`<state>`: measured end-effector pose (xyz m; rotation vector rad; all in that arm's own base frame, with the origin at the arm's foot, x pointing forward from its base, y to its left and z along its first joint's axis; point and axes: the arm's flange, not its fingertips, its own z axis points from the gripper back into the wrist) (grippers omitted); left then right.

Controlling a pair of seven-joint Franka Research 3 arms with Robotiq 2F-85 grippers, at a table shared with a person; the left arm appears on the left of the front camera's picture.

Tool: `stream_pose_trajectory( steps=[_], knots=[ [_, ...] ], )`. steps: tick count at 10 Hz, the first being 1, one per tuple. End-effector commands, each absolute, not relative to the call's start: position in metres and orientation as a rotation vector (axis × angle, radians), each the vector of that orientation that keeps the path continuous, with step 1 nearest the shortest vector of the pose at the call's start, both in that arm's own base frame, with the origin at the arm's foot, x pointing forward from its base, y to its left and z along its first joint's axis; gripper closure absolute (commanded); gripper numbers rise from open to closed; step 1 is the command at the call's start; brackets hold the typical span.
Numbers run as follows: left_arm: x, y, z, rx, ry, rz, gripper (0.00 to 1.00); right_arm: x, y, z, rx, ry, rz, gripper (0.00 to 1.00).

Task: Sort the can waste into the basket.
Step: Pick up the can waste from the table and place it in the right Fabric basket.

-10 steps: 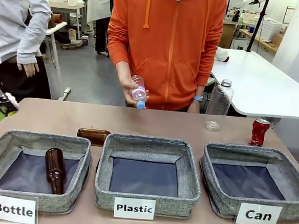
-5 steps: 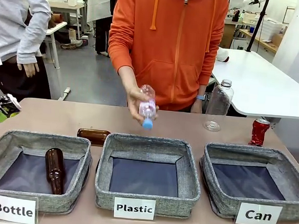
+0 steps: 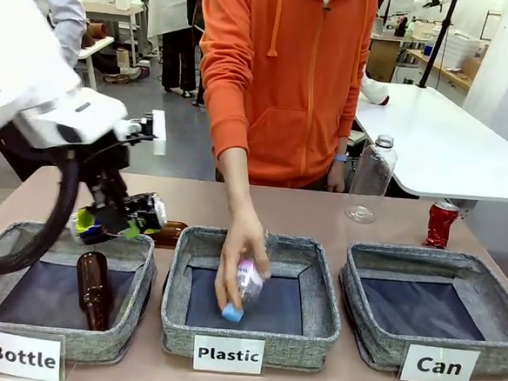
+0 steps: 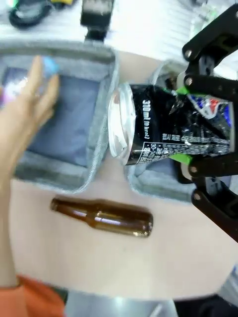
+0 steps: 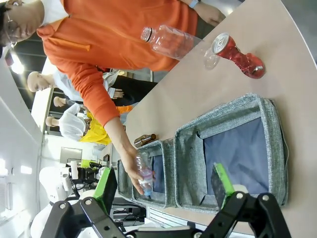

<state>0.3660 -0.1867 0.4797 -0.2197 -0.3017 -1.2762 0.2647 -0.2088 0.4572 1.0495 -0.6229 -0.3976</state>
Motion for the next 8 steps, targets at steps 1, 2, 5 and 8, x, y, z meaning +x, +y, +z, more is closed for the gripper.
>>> stream_pose_trajectory(
  steps=[1, 2, 5, 8],
  knots=[
    [0.388, -0.156, 0.473, -0.167, -0.292, -1.231, 0.62, 0.267, -0.21, 0.457, 1.062, -0.653, -0.379, 0.0],
    [0.387, -0.154, 0.473, -0.146, -0.289, -1.212, 0.62, 0.267, -0.21, 0.457, 1.062, -0.653, -0.379, 0.0],
    [0.388, -0.149, 0.475, -0.139, -0.278, -1.249, 0.62, 0.267, -0.21, 0.457, 1.062, -0.653, -0.379, 0.0],
    [0.379, -0.132, 0.465, -0.142, -0.26, -1.223, 0.62, 0.267, -0.21, 0.457, 1.062, -0.653, -0.379, 0.0]
  ],
)
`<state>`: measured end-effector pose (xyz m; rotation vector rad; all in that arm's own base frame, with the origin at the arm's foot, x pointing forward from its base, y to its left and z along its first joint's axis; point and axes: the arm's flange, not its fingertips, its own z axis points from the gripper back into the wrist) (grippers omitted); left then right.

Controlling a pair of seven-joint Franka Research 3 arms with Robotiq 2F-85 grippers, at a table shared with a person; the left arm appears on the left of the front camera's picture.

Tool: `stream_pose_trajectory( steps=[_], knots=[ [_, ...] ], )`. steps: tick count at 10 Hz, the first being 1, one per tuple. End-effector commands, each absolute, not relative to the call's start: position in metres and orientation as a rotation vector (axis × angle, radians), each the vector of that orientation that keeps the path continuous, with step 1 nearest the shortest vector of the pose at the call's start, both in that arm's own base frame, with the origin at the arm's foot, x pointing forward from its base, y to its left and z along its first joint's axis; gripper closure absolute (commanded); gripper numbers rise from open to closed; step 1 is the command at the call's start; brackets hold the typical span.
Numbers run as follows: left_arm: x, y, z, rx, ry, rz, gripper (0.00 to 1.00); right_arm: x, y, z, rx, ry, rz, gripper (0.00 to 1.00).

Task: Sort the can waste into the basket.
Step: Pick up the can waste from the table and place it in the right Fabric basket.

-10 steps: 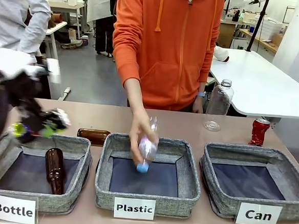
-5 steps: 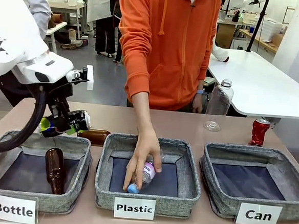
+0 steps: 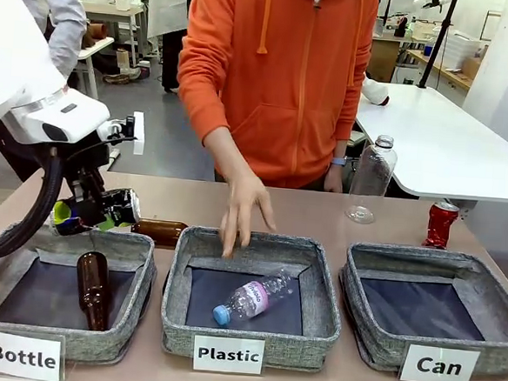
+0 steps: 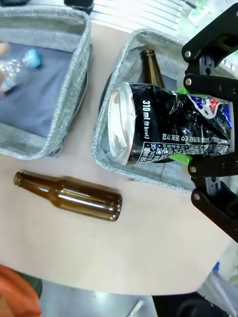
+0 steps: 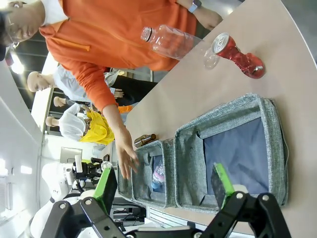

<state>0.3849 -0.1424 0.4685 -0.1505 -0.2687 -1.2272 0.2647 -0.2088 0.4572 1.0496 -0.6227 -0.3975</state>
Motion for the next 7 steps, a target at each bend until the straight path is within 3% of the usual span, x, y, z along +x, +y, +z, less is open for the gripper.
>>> stream_pose_trajectory(
  steps=[1, 4, 7],
  knots=[
    [0.38, -0.13, 0.465, -0.144, -0.252, -1.222, 0.62, 0.267, -0.21, 0.457, 1.062, -0.653, -0.379, 0.0],
    [0.377, -0.148, 0.472, -0.149, -0.274, -1.266, 0.62, 0.267, -0.21, 0.457, 1.062, -0.653, -0.379, 0.0],
    [0.378, -0.22, 0.496, -0.206, -0.386, -1.388, 0.62, 0.267, -0.21, 0.457, 1.062, -0.653, -0.379, 0.0]
  ],
)
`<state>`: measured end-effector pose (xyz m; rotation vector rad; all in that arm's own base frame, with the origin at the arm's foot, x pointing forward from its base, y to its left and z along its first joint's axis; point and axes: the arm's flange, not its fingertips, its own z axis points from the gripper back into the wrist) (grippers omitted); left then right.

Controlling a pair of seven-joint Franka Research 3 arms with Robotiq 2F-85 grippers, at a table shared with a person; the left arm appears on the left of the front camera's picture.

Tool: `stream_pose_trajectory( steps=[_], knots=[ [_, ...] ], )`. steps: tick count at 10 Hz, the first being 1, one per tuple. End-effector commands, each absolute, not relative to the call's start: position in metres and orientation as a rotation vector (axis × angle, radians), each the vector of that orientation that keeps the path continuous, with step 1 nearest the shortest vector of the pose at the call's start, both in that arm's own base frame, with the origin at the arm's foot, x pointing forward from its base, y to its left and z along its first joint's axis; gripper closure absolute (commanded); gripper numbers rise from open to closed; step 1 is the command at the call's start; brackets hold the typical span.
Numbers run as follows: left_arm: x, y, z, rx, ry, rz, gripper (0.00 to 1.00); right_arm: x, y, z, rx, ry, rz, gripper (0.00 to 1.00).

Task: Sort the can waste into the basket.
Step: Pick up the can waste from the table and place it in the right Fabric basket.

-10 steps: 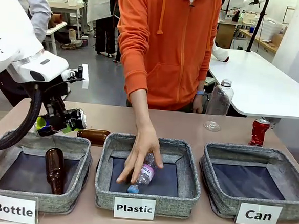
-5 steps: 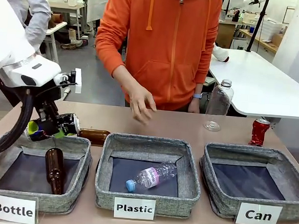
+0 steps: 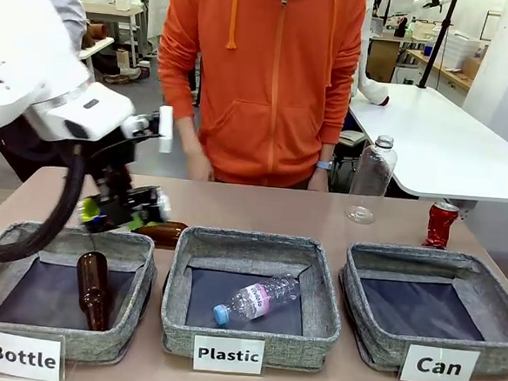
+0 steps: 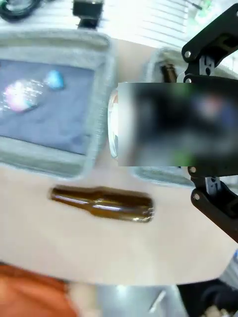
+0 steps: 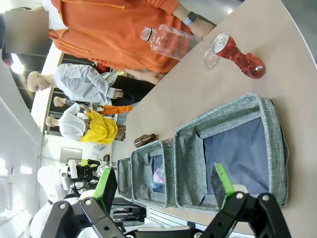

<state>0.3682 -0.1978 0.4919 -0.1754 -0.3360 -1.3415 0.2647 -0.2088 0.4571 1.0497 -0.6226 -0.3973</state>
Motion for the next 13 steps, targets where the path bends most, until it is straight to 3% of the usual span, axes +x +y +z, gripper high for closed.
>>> stream_pose_trajectory(
  steps=[1, 3, 7, 10, 13],
  knots=[
    [0.382, -0.262, 0.503, -0.208, -0.424, -1.477, 0.62, 0.267, -0.21, 0.457, 1.062, -0.653, -0.379, 0.0],
    [0.382, -0.36, 0.511, -0.259, -0.451, -1.676, 0.62, 0.267, -0.21, 0.457, 1.062, -0.653, -0.379, 0.0],
    [0.363, -0.547, 0.49, -0.433, -0.462, -1.78, 0.62, 0.267, -0.21, 0.457, 1.062, -0.653, -0.379, 0.0],
    [0.354, -0.631, 0.484, -0.458, -0.54, -1.805, 0.62, 0.264, -0.209, 0.457, 1.049, -0.623, -0.398, 0.0],
    [0.366, -0.666, 0.458, -0.454, -0.534, -1.747, 0.62, 0.216, -0.244, 0.447, 0.942, -0.531, -0.499, 0.0]
  ],
)
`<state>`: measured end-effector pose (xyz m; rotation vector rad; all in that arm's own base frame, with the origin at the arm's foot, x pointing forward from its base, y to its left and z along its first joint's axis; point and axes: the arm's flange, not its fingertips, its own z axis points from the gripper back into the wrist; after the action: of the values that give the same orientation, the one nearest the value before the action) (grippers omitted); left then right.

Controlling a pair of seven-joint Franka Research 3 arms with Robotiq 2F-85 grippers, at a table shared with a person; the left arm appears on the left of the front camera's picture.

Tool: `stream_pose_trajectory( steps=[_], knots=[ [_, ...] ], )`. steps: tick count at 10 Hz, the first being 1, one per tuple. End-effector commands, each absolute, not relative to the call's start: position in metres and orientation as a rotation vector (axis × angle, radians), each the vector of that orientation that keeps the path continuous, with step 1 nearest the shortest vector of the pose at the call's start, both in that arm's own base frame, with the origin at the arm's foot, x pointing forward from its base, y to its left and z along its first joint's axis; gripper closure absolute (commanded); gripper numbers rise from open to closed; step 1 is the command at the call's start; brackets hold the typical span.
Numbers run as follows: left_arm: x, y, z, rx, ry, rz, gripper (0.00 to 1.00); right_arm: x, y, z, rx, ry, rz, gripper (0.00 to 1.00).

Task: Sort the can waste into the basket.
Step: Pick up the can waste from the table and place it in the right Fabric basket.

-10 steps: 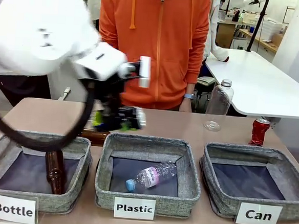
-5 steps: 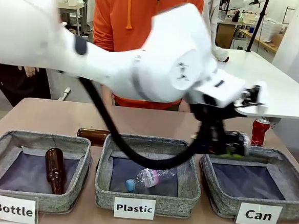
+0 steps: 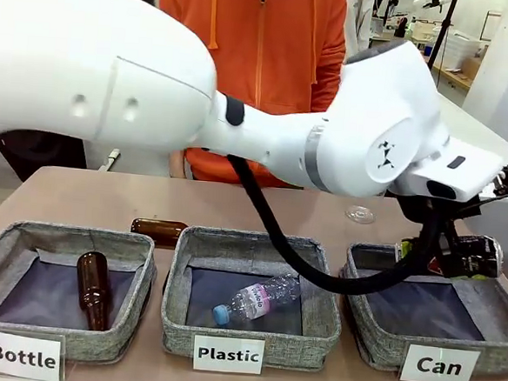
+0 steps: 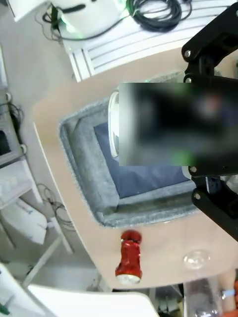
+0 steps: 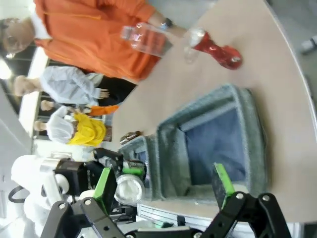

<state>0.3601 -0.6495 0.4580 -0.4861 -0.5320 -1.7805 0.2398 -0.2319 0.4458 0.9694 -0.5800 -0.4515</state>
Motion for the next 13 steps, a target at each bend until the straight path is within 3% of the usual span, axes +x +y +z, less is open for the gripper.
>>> stream_pose_trajectory(
  steps=[1, 3, 6, 7, 8, 9, 13],
  knots=[
    [0.368, -0.669, 0.454, -0.455, -0.523, -1.735, 0.62, 0.204, -0.248, 0.444, 0.912, -0.505, -0.535, 0.0],
    [0.377, -0.671, 0.446, -0.43, -0.505, -1.713, 0.62, 0.189, -0.253, 0.438, 0.81, -0.49, -0.578, 0.0],
    [0.383, -0.673, 0.438, -0.409, -0.485, -1.696, 0.62, 0.189, -0.266, 0.435, 0.82, -0.508, -0.565, 0.0],
    [0.385, -0.672, 0.437, -0.411, -0.481, -1.693, 0.43, 0.189, -0.266, 0.435, 0.82, -0.508, -0.565, 0.0],
    [0.386, -0.672, 0.436, -0.401, -0.48, -1.698, 0.04, 0.189, -0.266, 0.435, 0.82, -0.508, -0.565, 0.0],
    [0.385, -0.673, 0.435, -0.399, -0.482, -1.7, 0.0, 0.189, -0.266, 0.435, 0.82, -0.508, -0.565, 0.0],
    [0.379, -0.658, 0.449, -0.431, -0.438, -1.7, 0.0, 0.189, -0.266, 0.435, 0.82, -0.508, -0.565, 0.0]
  ],
)
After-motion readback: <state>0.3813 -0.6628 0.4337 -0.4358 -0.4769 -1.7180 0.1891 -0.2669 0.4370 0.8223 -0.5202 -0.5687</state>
